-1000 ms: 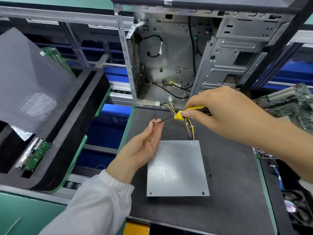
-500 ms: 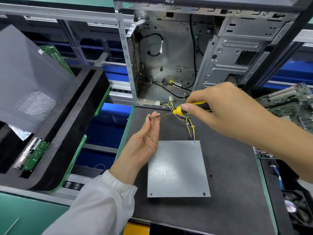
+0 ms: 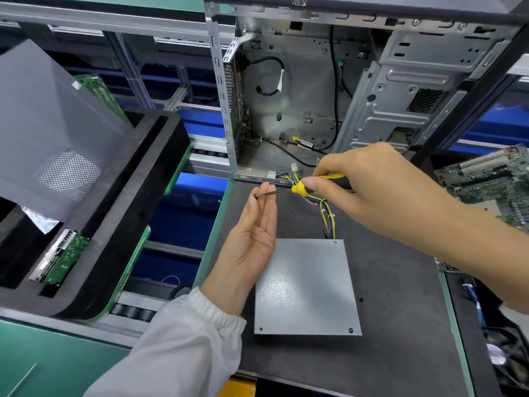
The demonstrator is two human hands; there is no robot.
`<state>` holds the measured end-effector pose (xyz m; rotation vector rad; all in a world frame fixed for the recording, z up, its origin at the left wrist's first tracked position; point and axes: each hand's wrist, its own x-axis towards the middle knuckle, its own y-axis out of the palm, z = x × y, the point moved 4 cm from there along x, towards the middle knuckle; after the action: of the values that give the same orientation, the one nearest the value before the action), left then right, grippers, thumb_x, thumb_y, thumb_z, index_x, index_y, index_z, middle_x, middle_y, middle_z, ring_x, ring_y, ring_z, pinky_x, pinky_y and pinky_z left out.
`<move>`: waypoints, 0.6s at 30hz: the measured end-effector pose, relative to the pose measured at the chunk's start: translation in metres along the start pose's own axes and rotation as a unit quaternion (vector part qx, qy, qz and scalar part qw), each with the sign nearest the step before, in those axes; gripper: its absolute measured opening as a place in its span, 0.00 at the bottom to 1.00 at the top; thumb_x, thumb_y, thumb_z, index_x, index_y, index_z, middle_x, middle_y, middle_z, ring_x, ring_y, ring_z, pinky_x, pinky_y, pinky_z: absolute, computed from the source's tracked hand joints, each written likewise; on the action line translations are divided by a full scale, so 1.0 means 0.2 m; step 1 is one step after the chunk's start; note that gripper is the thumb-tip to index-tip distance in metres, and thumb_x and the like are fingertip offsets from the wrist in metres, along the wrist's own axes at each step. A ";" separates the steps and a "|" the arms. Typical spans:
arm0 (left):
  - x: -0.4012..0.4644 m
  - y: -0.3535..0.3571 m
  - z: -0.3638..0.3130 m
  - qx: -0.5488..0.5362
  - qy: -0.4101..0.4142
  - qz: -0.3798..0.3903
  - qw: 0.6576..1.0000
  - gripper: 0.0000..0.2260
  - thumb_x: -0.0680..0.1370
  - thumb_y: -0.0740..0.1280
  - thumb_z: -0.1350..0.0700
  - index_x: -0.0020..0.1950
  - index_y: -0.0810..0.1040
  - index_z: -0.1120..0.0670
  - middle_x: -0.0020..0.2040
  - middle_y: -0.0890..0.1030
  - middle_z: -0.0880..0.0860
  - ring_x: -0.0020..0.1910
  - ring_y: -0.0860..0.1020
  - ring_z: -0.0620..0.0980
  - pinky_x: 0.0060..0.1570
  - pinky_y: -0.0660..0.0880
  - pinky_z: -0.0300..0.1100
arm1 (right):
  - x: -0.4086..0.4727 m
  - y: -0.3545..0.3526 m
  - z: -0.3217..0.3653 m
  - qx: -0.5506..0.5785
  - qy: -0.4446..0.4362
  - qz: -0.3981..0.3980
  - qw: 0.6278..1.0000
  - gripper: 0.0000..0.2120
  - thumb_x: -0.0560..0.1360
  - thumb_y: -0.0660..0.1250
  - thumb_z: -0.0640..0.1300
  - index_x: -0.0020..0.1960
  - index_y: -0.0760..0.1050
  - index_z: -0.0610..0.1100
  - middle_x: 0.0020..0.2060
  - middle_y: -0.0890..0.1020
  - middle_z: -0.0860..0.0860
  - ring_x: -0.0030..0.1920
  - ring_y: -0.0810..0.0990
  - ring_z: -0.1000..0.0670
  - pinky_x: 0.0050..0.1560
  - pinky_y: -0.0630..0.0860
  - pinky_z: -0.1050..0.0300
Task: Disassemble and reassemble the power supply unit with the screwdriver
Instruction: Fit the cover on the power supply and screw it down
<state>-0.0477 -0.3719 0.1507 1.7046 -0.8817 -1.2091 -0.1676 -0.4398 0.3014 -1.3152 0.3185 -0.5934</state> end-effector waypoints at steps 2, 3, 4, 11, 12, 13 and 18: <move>0.00 -0.01 0.00 0.011 0.000 0.003 1.000 0.12 0.78 0.63 0.60 0.55 0.81 0.64 0.54 0.84 0.58 0.54 0.83 0.51 0.53 0.80 0.41 | 0.01 -0.01 0.00 0.002 -0.003 -0.007 1.000 0.21 0.74 0.53 0.61 0.45 0.78 0.48 0.28 0.75 0.52 0.31 0.72 0.50 0.33 0.69 0.54; 0.00 -0.01 0.00 0.013 -0.005 0.006 1.000 0.12 0.77 0.63 0.60 0.55 0.81 0.65 0.55 0.84 0.59 0.54 0.83 0.52 0.53 0.80 0.42 | 0.01 -0.01 0.00 0.004 -0.006 -0.010 1.000 0.21 0.74 0.53 0.61 0.45 0.78 0.48 0.28 0.75 0.53 0.30 0.71 0.52 0.32 0.66 0.55; 0.00 -0.02 0.00 0.012 -0.011 0.012 1.000 0.13 0.77 0.63 0.59 0.57 0.80 0.65 0.57 0.83 0.59 0.55 0.83 0.53 0.54 0.80 0.43 | 0.01 -0.02 -0.01 0.003 -0.010 -0.013 1.000 0.20 0.74 0.54 0.61 0.44 0.78 0.49 0.28 0.75 0.54 0.30 0.71 0.54 0.31 0.64 0.56; -0.01 -0.16 -0.28 0.417 0.136 0.049 0.897 0.18 0.78 0.66 0.56 0.66 0.74 0.61 0.61 0.82 0.57 0.63 0.79 0.53 0.63 0.75 0.45 | 0.02 -0.04 -0.03 -0.022 -0.036 0.000 0.999 0.20 0.74 0.54 0.63 0.43 0.78 0.52 0.27 0.73 0.56 0.30 0.72 0.52 0.31 0.64 0.56; -0.01 -0.18 -0.32 0.540 0.152 0.045 0.827 0.15 0.78 0.68 0.57 0.65 0.77 0.57 0.60 0.82 0.53 0.63 0.79 0.49 0.64 0.75 0.44 | 0.02 -0.03 -0.04 -0.037 -0.045 0.012 0.998 0.19 0.73 0.54 0.63 0.43 0.78 0.53 0.27 0.73 0.57 0.31 0.72 0.52 0.31 0.64 0.56; 0.00 -0.21 -0.34 0.624 0.130 0.051 0.769 0.15 0.76 0.70 0.56 0.63 0.79 0.53 0.60 0.82 0.48 0.62 0.78 0.44 0.65 0.74 0.42 | 0.02 -0.02 -0.04 -0.055 -0.054 0.028 0.997 0.20 0.73 0.54 0.64 0.43 0.78 0.53 0.27 0.73 0.57 0.32 0.72 0.51 0.31 0.63 0.57; 0.00 -0.29 -0.21 0.686 -0.019 0.125 0.717 0.18 0.73 0.75 0.59 0.60 0.80 0.47 0.57 0.83 0.43 0.59 0.79 0.41 0.62 0.73 0.33 | 0.03 0.08 -0.02 -0.100 -0.083 0.101 0.986 0.22 0.70 0.49 0.66 0.46 0.76 0.56 0.36 0.79 0.55 0.42 0.78 0.46 0.35 0.68 0.56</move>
<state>-0.0040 -0.3393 0.1055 2.4523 -2.2907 -0.2189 -0.1605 -0.4445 0.2849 -1.4946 0.3762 -0.2833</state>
